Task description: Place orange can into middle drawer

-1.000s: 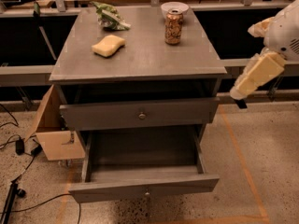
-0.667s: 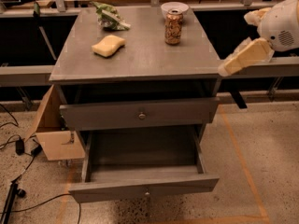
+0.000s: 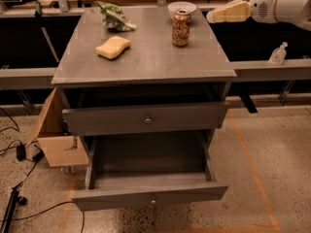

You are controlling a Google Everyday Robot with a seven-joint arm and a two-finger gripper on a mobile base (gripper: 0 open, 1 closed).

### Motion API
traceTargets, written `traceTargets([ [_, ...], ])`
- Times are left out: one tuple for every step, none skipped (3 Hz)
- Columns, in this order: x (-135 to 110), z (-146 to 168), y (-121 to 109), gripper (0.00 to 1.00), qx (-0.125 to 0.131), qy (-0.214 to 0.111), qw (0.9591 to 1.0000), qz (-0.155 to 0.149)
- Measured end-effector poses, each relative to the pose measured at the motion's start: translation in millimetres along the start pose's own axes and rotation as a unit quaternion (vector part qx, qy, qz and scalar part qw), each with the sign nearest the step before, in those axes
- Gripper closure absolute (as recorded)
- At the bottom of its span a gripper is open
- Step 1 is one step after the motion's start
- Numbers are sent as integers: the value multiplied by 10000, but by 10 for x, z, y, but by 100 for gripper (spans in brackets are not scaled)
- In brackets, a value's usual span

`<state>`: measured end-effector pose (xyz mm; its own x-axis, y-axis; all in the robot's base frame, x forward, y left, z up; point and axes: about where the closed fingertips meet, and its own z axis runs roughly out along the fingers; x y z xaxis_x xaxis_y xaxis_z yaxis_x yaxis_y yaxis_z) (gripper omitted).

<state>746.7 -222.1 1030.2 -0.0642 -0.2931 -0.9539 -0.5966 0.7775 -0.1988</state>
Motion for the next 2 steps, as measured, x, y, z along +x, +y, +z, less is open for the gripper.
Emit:
traceTargets([
  [-61,-18,41,0,-14,-50,10000,-41],
  [2,90,58,0,40,-23,10000,44],
])
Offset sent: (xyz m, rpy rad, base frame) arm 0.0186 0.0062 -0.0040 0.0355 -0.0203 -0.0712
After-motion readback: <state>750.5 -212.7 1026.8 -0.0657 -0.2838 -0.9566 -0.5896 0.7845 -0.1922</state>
